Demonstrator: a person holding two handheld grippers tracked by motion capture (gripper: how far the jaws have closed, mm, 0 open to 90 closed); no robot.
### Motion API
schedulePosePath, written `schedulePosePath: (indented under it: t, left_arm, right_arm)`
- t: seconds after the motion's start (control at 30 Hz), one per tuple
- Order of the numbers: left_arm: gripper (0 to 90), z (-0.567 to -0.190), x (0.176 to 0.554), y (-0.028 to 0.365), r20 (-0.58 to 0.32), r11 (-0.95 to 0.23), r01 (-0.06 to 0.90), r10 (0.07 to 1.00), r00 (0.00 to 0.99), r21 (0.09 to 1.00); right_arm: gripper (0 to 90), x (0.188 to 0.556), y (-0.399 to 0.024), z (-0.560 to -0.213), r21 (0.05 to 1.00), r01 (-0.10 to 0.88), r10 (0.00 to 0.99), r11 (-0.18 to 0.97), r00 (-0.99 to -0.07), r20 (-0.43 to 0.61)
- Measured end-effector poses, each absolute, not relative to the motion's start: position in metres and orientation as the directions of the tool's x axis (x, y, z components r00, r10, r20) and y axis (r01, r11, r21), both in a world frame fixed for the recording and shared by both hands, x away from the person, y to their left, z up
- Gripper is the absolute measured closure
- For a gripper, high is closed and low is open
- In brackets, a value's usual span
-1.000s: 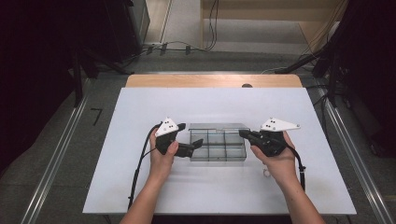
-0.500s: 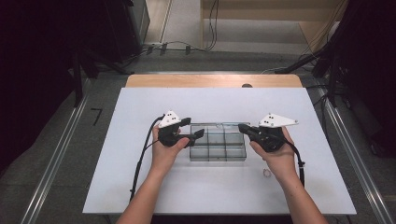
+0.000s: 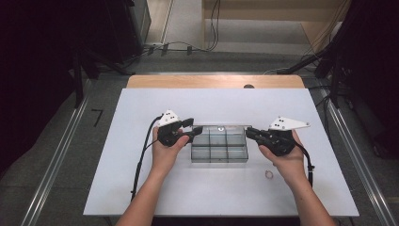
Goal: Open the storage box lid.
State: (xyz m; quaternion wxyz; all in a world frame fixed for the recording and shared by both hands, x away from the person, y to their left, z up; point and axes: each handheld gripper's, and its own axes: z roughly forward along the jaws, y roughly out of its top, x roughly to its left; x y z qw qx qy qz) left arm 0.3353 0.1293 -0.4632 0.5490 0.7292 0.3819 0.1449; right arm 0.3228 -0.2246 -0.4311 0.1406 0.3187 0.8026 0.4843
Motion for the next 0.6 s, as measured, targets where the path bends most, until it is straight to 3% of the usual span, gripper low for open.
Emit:
schedulePosePath:
  t: [0.33, 0.4, 0.43, 0.6]
  left_arm:
    - [49.0, -0.458, 0.34, 0.129, -0.21, -0.099, 0.398, 0.72, 0.662, 0.912]
    - [49.0, -0.456, 0.341, 0.128, -0.21, -0.101, 0.396, 0.715, 0.666, 0.913]
    - [49.0, -0.455, 0.341, 0.128, -0.212, -0.1, 0.396, 0.713, 0.669, 0.913]
    - [49.9, -0.454, 0.343, 0.127, -0.219, -0.094, 0.399, 0.71, 0.67, 0.912]
  right_arm:
    - [32.5, 0.325, -0.238, -0.427, 0.88, 0.352, 0.614, 0.318, -0.784, 0.091]
    - [5.6, 0.328, -0.234, -0.428, 0.876, 0.361, 0.647, 0.32, -0.759, 0.076]
    - [0.0, 0.33, -0.232, -0.428, 0.874, 0.366, 0.677, 0.321, -0.733, 0.059]
    - [0.0, 0.339, -0.222, -0.427, 0.879, 0.367, 0.697, 0.303, -0.715, 0.058]
